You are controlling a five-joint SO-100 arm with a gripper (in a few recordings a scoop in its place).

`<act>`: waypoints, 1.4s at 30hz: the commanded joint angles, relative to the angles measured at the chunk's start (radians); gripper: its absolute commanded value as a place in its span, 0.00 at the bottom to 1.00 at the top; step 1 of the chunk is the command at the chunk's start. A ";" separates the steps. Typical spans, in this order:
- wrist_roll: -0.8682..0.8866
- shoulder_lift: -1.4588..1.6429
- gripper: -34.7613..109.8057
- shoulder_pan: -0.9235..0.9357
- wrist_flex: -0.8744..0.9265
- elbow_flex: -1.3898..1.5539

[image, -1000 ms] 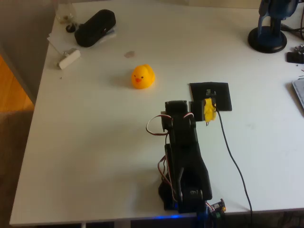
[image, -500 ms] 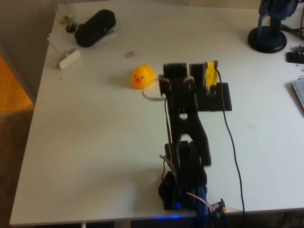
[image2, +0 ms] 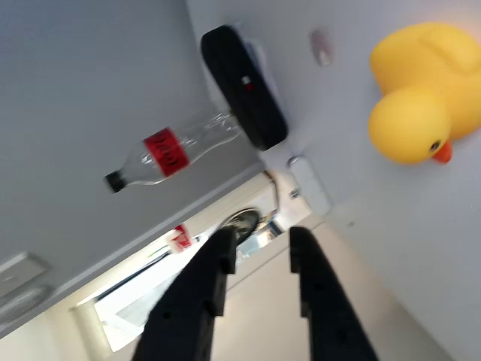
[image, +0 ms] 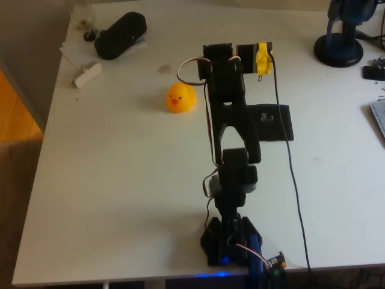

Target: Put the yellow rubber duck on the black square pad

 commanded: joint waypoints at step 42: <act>-1.014 -0.225 0.30 -0.299 0.005 -0.058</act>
